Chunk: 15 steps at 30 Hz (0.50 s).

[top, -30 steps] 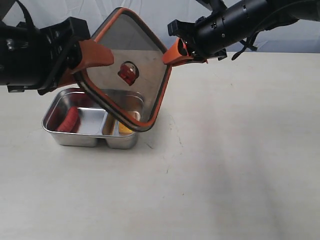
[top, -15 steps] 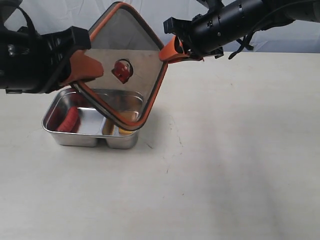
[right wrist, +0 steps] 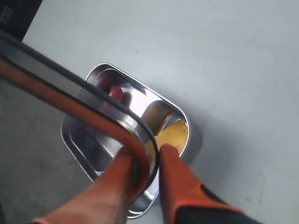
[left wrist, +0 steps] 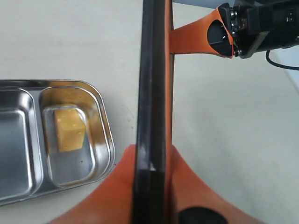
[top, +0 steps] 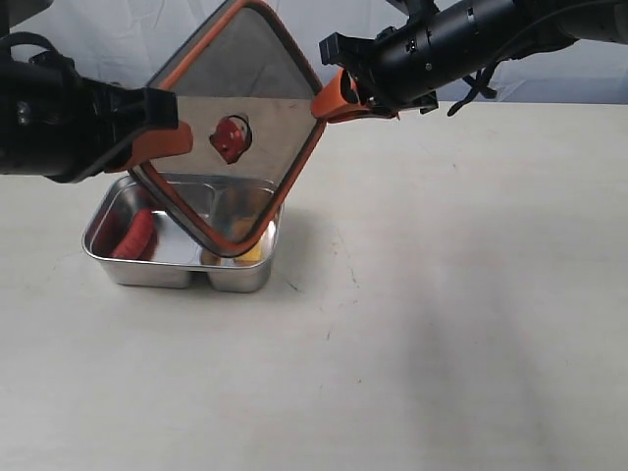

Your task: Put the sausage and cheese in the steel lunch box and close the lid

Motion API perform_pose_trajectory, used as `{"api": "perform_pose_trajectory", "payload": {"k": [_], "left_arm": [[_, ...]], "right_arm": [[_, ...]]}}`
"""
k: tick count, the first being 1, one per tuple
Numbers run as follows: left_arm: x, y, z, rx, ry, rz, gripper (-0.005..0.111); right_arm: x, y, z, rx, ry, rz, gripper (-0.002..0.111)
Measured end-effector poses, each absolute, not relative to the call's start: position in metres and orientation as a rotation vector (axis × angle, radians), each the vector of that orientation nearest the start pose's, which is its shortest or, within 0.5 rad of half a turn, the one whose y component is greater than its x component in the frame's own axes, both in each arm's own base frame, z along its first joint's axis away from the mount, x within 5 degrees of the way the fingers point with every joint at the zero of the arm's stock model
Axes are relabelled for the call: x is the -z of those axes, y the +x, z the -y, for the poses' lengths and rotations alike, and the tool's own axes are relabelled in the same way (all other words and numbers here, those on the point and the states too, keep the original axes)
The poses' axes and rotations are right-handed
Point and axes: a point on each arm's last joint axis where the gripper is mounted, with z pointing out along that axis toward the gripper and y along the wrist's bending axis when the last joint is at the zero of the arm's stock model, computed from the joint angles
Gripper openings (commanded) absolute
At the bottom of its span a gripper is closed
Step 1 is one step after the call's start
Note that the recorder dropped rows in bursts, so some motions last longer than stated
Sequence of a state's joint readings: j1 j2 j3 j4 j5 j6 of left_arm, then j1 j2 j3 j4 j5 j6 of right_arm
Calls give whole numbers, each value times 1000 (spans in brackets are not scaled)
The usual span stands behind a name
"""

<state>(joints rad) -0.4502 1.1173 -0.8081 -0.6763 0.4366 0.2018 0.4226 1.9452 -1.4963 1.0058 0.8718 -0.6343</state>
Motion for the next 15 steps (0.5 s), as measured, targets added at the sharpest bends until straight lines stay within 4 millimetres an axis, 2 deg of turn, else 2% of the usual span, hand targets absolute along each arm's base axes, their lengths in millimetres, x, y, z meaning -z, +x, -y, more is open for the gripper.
{"api": "perform_pose_trajectory", "payload": {"k": [1,3,9,15], "left_arm": [[-313,201,124,776,204,-2213,0],[-312,201,123,761,221,-2205,0],[-312,203,121,685,280,-2183,0],[-308,206,113,435,493,-2151,0]], "right_arm": [[-248,361,-227,-1123,-628,-2444,45],[-248,361,-227,-1130,-632,-2446,50],[-248,360,-228,-1138,-632,-2448,50],[-256,365,-214,-1138,-564,-2447,50]]}}
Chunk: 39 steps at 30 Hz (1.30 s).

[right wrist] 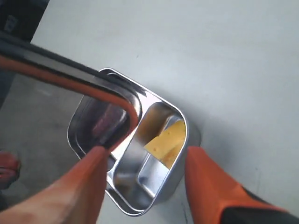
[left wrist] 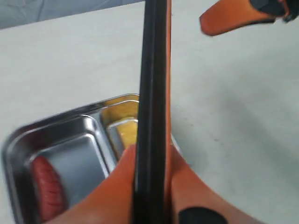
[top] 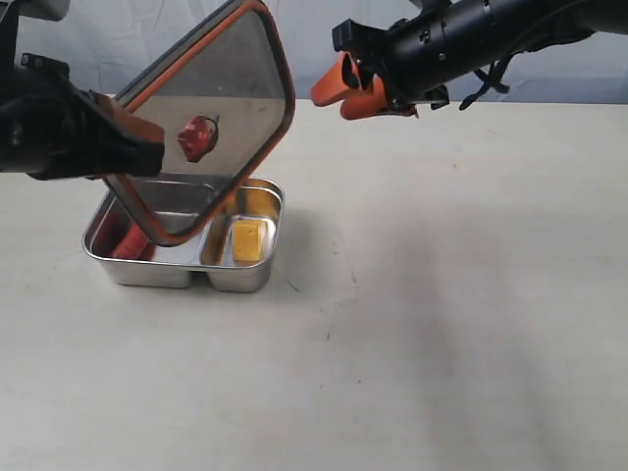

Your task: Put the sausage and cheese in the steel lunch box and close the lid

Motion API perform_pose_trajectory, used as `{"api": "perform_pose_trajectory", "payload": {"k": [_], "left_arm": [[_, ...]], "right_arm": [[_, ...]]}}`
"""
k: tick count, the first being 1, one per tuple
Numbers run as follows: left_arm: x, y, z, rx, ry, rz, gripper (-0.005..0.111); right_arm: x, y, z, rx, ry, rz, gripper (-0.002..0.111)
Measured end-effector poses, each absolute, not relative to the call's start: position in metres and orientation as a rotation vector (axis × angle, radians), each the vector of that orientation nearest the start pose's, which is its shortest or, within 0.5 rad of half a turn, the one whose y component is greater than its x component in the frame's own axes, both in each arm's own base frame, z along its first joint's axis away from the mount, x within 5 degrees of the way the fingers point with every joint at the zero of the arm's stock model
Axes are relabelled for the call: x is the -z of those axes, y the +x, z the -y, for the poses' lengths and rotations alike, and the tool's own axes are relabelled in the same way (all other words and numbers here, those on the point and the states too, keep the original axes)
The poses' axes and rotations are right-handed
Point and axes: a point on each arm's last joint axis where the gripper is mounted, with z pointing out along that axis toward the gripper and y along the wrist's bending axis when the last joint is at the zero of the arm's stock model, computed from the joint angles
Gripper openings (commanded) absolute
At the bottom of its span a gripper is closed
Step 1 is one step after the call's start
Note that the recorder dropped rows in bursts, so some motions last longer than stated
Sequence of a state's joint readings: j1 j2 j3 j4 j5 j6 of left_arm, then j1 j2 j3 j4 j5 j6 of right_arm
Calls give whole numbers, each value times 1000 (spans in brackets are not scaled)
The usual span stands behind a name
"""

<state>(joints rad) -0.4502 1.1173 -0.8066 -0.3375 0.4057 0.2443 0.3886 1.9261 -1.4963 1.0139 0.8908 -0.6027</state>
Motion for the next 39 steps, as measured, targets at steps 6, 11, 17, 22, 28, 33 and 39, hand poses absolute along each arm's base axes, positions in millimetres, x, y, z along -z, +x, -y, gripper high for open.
{"api": "perform_pose_trajectory", "payload": {"k": [6,11,17,22,28,33,39], "left_arm": [[-310,215,100,24,814,-1981,0],[-316,220,95,-257,1063,-1789,0],[-314,220,93,-432,1293,-1687,0],[-311,217,95,-434,1353,-1670,0],[-290,208,104,-449,1520,-1579,0],[-280,206,104,-523,1612,-1479,0],[-279,206,102,-580,1663,-1431,0]], "right_arm": [[-271,371,-185,-1175,-433,-2468,50],[-273,369,-178,-1251,-413,-2497,50],[-283,369,-184,-1420,-312,-2438,50],[-285,370,-187,-1522,-243,-2417,50],[-264,374,-195,-1773,-124,-2462,50],[-243,380,-199,-1889,-53,-2485,50],[-230,381,-199,-1870,-25,-2546,50]]}}
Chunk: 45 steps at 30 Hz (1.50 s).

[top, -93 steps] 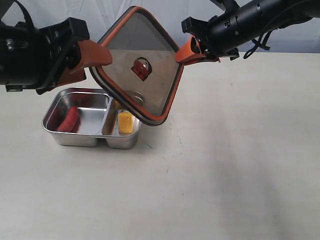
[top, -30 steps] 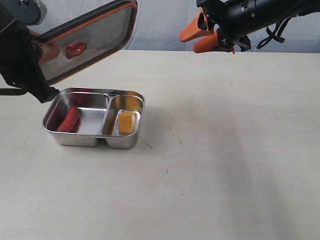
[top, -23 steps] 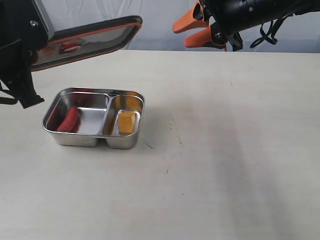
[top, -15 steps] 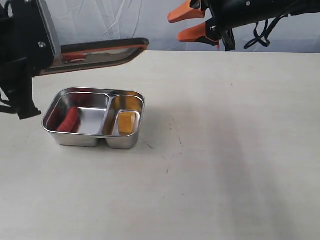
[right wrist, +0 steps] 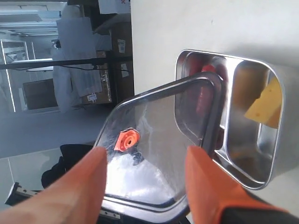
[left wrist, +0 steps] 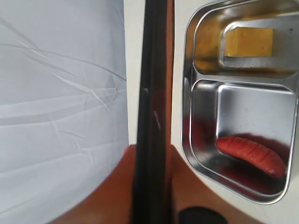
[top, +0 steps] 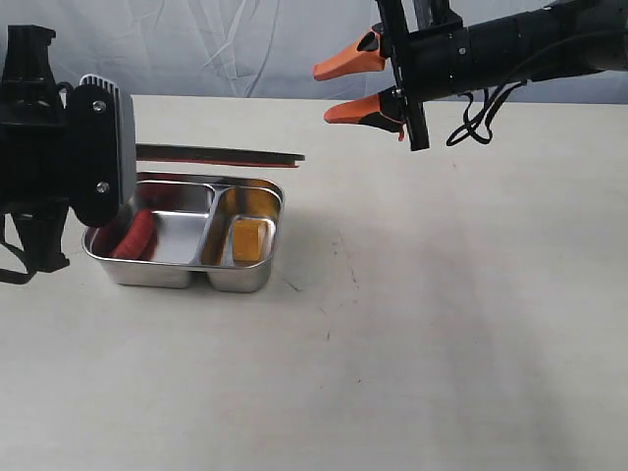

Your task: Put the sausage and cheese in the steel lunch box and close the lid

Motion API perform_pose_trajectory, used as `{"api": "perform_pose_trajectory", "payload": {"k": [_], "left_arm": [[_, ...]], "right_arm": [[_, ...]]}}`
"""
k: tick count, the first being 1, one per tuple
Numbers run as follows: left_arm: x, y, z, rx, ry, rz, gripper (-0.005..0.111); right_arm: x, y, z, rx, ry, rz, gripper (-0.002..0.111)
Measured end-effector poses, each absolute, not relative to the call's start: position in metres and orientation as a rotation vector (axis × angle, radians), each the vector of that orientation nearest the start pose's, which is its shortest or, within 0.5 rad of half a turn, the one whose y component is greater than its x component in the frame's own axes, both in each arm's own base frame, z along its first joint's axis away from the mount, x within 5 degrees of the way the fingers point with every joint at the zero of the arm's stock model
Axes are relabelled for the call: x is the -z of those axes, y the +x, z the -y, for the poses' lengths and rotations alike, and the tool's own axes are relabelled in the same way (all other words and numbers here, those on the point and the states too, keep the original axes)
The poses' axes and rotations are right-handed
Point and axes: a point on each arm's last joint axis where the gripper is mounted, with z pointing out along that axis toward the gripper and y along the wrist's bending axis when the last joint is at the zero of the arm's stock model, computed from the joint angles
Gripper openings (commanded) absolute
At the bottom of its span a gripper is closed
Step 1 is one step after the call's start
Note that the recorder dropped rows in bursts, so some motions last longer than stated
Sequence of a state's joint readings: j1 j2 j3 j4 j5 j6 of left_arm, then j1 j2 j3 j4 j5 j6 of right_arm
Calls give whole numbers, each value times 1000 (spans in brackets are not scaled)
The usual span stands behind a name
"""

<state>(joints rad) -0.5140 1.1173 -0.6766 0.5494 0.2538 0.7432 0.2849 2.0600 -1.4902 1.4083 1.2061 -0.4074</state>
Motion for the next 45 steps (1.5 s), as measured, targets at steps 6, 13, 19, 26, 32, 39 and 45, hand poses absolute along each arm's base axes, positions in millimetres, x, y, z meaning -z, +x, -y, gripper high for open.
{"api": "perform_pose_trajectory", "payload": {"k": [6,13,19,26,32,39,45], "left_arm": [[-281,207,104,-594,1666,-1387,0],[-283,208,104,-594,1644,-1363,0],[-286,213,99,-581,1568,-1387,0],[-290,214,101,-567,1537,-1344,0],[-292,214,103,-558,1523,-1319,0],[-295,214,105,-545,1502,-1287,0],[-295,214,106,-536,1492,-1286,0]], "right_arm": [[-224,380,-199,-1850,-15,-2590,50],[-221,379,-197,-1802,-33,-2643,50],[-220,378,-197,-1794,-17,-2668,50],[-221,379,-197,-1825,22,-2655,50],[-225,380,-199,-1878,63,-2615,50],[-227,376,-209,-1916,53,-2606,50],[-230,370,-223,-1967,28,-2587,49]]}}
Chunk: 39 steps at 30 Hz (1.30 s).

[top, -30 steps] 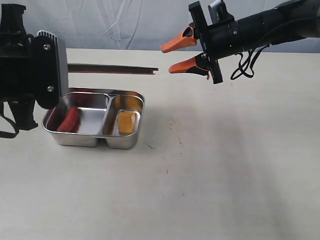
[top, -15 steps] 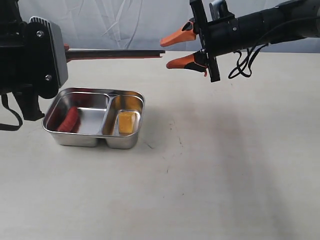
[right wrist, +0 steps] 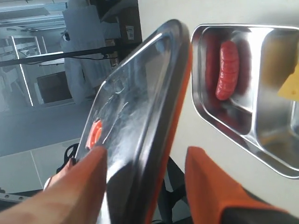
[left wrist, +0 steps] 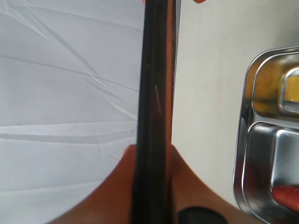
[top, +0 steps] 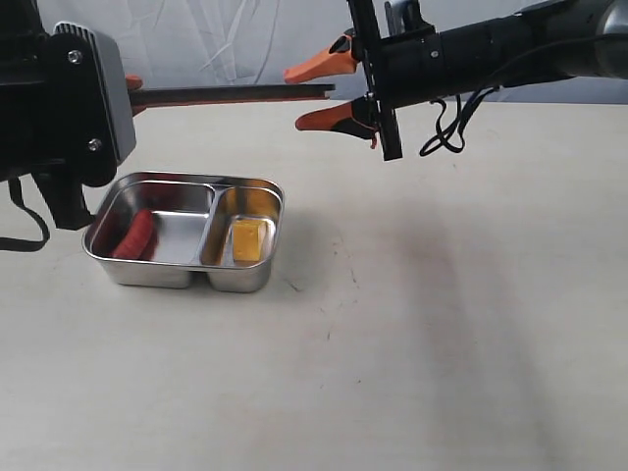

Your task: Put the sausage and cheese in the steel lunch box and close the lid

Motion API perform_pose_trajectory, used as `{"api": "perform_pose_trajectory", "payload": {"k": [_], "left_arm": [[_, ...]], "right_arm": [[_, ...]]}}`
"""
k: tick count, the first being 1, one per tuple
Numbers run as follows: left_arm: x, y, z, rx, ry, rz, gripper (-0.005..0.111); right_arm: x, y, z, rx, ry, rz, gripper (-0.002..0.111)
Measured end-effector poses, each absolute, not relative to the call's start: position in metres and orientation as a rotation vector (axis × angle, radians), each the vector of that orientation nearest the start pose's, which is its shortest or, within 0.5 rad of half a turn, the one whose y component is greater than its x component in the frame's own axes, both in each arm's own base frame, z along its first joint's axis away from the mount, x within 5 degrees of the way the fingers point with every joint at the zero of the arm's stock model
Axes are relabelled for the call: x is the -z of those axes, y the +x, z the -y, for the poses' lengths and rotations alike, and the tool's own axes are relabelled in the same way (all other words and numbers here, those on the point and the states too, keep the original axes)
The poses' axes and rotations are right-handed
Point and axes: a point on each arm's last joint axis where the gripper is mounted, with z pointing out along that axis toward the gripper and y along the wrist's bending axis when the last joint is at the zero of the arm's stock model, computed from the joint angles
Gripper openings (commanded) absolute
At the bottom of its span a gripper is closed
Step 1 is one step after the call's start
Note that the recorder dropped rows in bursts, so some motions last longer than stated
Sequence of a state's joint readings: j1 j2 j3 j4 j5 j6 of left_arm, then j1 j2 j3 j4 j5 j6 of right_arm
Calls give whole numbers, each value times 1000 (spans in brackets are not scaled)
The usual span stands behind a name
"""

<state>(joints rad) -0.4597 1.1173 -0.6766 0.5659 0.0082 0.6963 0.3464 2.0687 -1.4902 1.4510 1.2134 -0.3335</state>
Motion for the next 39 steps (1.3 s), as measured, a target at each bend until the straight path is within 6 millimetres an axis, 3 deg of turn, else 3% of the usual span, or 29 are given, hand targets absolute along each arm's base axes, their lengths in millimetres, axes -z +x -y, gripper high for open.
{"api": "perform_pose_trajectory", "payload": {"k": [4,5,6,19,21,23,24,28,31,39], "left_arm": [[-296,214,106,-525,1479,-1287,0],[-296,214,106,-525,1479,-1287,0],[-296,214,106,-525,1479,-1287,0],[-295,214,106,-439,1385,-1381,0],[-295,214,106,-419,1364,-1401,10],[-295,214,106,-412,1356,-1408,27],[-295,214,106,-405,1348,-1414,42],[-293,214,105,-382,1331,-1461,68],[-291,214,104,-379,1337,-1488,75],[-291,205,96,-390,1357,-1568,75]], "right_arm": [[-231,369,-225,-1988,25,-2563,29],[-231,369,-225,-1987,22,-2562,9],[-233,370,-226,-2005,39,-2545,-1],[-236,372,-227,-2032,26,-2476,0],[-236,373,-227,-2032,18,-2469,0],[-237,373,-227,-2036,25,-2463,0],[-237,373,-227,-2036,23,-2462,0],[-237,372,-227,-2043,-13,-2451,0],[-238,371,-227,-2043,-27,-2450,0],[-236,376,-228,-1994,18,-2439,-1]]}}
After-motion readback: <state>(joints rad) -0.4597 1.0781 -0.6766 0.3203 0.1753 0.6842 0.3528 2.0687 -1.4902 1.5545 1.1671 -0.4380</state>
